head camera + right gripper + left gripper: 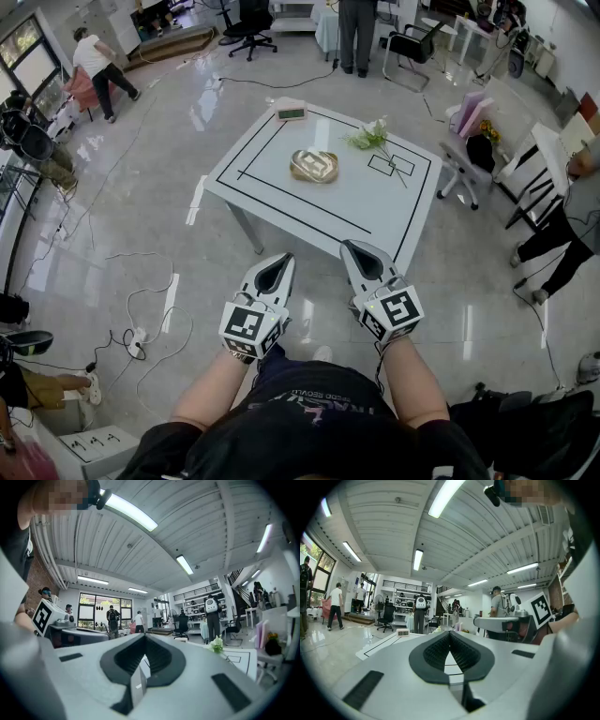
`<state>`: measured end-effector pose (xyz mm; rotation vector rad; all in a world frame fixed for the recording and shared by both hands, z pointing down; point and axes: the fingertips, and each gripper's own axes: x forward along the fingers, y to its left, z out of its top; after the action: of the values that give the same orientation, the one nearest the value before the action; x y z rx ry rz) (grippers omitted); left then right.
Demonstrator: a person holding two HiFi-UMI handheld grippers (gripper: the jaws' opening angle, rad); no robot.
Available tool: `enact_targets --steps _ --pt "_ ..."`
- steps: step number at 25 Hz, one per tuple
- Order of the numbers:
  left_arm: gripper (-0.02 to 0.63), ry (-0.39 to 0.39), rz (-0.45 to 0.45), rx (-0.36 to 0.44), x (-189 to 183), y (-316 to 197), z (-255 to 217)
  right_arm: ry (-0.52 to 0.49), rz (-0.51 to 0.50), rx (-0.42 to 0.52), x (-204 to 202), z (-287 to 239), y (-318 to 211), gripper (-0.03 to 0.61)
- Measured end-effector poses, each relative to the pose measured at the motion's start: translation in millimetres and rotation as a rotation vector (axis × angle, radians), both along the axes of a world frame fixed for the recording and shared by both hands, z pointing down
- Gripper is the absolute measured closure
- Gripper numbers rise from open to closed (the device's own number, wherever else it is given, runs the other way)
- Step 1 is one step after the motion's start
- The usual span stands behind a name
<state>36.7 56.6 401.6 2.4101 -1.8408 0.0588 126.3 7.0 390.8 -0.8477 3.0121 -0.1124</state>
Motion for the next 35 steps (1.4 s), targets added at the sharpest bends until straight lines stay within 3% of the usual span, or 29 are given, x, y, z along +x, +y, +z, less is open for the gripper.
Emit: enact_targets --steps 10,14,16,18,19,25,35 --pt "0.606 0.004 0.002 0.007 1.5 -2.5 -1.7 -0.020 0.009 0.005 2.5 -3.7 -2.6 0.577" --pt "0.577 0.016 0.005 0.010 1.2 -3.0 -3.3 -0.039 -0.013 -0.002 2.1 -6.7 -1.8 0.560" --pt "0.509 0.023 0.022 0.017 3.6 -3.1 -5.0 -0.050 -0.031 -0.010 0.9 -7.5 -1.3 0.508" --pt "0.356 0.023 0.040 0.022 6.6 -4.4 -6.0 -0.052 -0.045 -0.020 -0.4 -7.0 -2.7 0.423" --pt "0.318 0.018 0.045 0.023 7.2 -5.5 -5.9 -0.052 -0.047 -0.029 -0.7 -5.8 -4.7 0.403" --pt "0.301 0.011 0.062 0.036 -2.7 -16.8 -5.9 -0.057 -0.035 -0.060 -8.1 -0.1 -22.4 0.388" --pt "0.301 0.043 0.121 0.012 -50.5 -64.7 5.1 -0.047 0.045 -0.091 -46.3 8.7 -70.4 0.387"
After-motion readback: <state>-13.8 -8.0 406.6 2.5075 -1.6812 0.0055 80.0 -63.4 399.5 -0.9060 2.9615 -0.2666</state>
